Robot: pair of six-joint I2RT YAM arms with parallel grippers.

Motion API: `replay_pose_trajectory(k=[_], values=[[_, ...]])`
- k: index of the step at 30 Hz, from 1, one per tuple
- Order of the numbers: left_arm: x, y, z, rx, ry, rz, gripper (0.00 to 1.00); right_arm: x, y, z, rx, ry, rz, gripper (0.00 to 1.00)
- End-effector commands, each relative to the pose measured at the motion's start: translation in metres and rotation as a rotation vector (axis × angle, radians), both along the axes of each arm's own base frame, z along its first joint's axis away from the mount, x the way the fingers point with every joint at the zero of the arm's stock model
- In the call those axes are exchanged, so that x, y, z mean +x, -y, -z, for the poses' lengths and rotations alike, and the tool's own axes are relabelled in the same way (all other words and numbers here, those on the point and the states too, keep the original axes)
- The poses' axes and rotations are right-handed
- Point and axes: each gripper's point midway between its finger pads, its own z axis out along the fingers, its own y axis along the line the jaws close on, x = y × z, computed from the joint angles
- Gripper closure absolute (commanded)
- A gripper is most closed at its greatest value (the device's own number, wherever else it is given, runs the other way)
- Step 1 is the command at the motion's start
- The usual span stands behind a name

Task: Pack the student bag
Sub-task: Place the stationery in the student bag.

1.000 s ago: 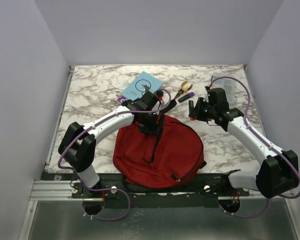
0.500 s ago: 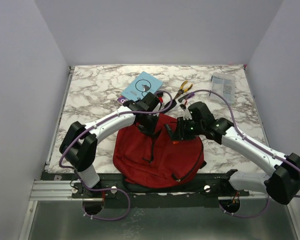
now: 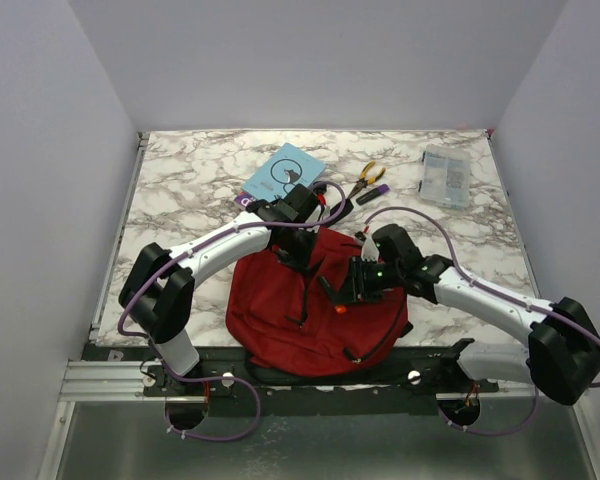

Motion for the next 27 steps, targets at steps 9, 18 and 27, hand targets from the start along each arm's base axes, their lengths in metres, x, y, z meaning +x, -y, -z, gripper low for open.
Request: replay_pose_trajectory(k=[9, 18, 27], values=[[-0.005, 0.015, -0.028, -0.107, 0.015, 0.049, 1.0, 0.034, -0.068, -0.015, 0.314, 0.03, 0.078, 0.99], [-0.008, 0.017, -0.034, -0.14, 0.013, 0.057, 1.0, 0.067, -0.084, -0.009, 0.418, 0.059, 0.278, 0.99], [-0.005, 0.015, -0.036, -0.146, 0.019, 0.046, 1.0, 0.049, -0.101, 0.017, 0.424, -0.047, 0.204, 0.75]])
